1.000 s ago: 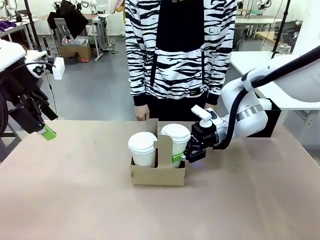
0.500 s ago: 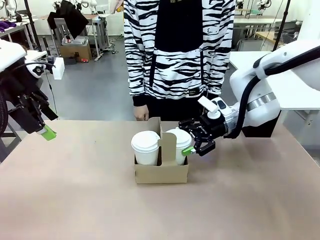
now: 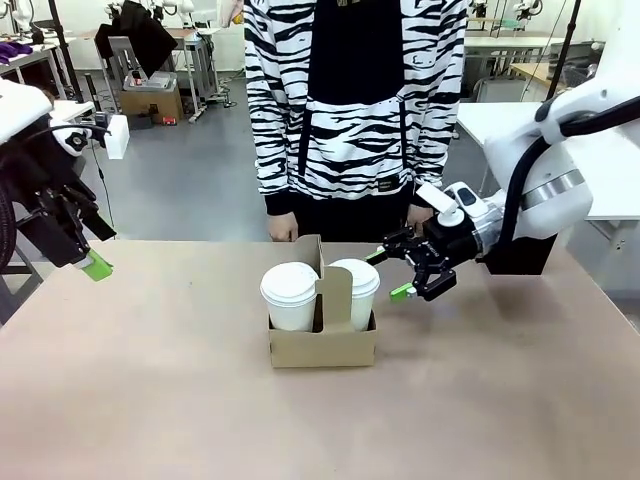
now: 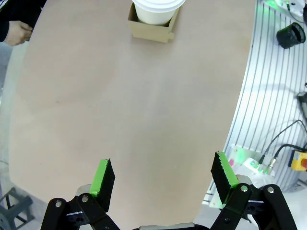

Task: Pour a drink into a cup and package it in a carrier.
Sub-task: Insert the held 600 ml Paper Cup into the Cup Carrier.

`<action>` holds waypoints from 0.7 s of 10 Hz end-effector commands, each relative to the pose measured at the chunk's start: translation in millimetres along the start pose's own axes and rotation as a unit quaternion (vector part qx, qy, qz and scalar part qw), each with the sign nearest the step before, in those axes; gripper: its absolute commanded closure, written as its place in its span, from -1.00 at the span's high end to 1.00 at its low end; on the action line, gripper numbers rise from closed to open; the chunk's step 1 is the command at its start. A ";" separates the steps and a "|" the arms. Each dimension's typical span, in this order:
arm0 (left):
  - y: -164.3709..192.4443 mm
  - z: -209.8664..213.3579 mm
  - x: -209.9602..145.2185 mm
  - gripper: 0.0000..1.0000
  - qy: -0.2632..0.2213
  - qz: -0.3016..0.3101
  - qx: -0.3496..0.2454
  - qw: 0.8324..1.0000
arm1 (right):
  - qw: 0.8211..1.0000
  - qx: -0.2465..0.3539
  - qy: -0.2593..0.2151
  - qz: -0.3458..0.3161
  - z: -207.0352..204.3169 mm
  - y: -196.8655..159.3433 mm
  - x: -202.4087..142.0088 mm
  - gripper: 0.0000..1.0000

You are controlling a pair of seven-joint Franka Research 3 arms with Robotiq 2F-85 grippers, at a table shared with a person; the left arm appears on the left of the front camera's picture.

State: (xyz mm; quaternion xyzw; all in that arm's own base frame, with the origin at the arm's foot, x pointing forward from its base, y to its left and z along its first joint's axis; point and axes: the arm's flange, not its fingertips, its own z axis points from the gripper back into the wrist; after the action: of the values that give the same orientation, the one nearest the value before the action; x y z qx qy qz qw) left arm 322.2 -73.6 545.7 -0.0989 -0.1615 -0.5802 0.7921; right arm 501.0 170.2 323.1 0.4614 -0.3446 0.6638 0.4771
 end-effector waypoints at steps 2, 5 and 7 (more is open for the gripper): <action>-1.2 1.5 0.6 1.00 -0.004 0.006 -0.005 1.000 | 0.990 -0.099 0.068 -0.079 61.4 24.7 13.6 1.00; -1.2 1.5 0.6 1.00 -0.004 0.006 -0.005 1.000 | 0.932 -0.248 0.152 -0.218 129.1 75.5 33.6 1.00; -1.2 1.5 0.6 1.00 -0.004 0.006 -0.005 1.000 | 0.875 -0.326 0.191 -0.302 161.0 116.8 51.8 1.00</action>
State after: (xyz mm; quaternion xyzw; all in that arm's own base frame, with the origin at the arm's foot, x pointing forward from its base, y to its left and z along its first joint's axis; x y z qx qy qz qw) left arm 322.2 -73.8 546.1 -0.0983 -0.1615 -0.5804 0.7921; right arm 452.9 -0.6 407.9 0.2278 -0.3294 0.4557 0.7949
